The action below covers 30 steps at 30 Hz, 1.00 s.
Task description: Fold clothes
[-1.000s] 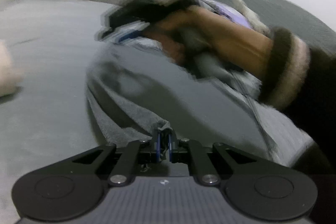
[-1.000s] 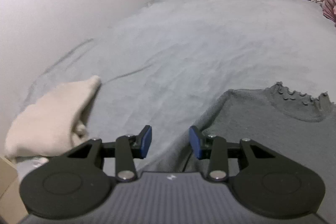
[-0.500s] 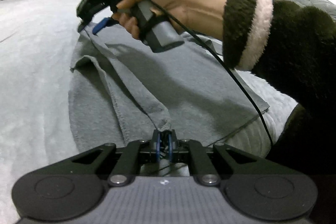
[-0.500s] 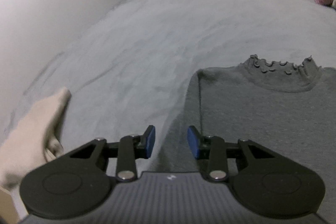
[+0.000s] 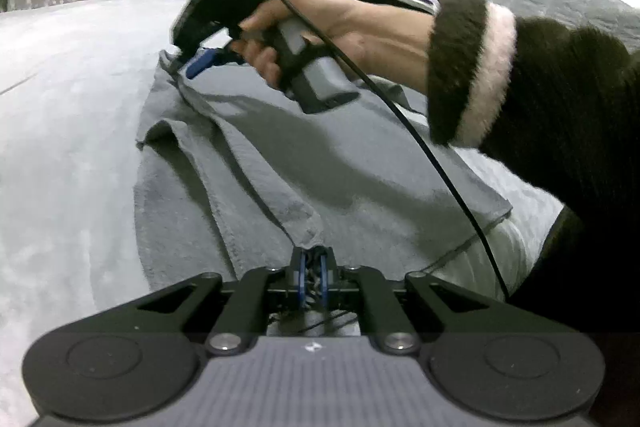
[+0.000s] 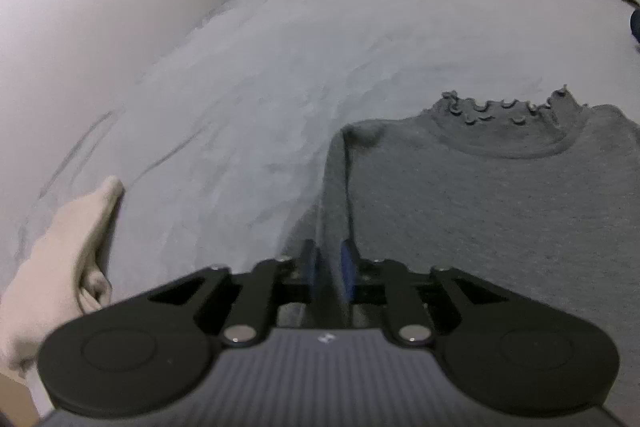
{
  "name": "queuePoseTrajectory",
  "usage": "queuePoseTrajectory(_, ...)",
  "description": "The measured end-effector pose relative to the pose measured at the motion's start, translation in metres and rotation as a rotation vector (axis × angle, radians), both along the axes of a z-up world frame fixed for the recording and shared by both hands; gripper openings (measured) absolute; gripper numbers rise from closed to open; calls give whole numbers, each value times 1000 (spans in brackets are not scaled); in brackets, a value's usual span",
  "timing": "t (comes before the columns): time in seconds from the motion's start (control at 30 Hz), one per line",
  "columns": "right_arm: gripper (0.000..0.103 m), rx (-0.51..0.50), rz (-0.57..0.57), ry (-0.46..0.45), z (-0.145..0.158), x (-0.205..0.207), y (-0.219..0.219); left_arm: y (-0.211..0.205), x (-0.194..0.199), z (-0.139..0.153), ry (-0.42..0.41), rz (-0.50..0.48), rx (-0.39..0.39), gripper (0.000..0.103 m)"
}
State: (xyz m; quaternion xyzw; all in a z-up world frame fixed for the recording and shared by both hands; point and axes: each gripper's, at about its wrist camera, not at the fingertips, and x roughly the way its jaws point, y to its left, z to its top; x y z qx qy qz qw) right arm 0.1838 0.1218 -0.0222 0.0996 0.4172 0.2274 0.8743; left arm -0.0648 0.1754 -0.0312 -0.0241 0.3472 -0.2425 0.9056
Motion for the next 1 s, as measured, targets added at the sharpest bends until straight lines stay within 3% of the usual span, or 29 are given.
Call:
queuePoseTrajectory(0.1,23,-64,-10,0,-5,1,7,-5,1,0,-8,-12,2,6)
queuePoseTrajectory(0.13,12,-108,-25,-3,-8,2,9,-6,2,0,-13,-13,-1,6)
queuePoseTrajectory(0.2,2,-152,-52,-7,-10,1,8,-7,2,3,-31,-10,-14,6)
queuePoseTrajectory(0.37,1,-117,-57,-1,-4,-2,-3,4,0,10,-68,55,-33,6)
queuePoseTrajectory(0.63,1,94,-16,39,8,7,-3,76,-2,41,-179,338,-70,5)
queuePoseTrajectory(0.73,1,156,6,25,11,12,4,118,1,57,-241,497,-57,5)
queuePoseTrajectory(1.0,1,218,50,-33,4,36,44,198,4,71,-287,828,-104,5)
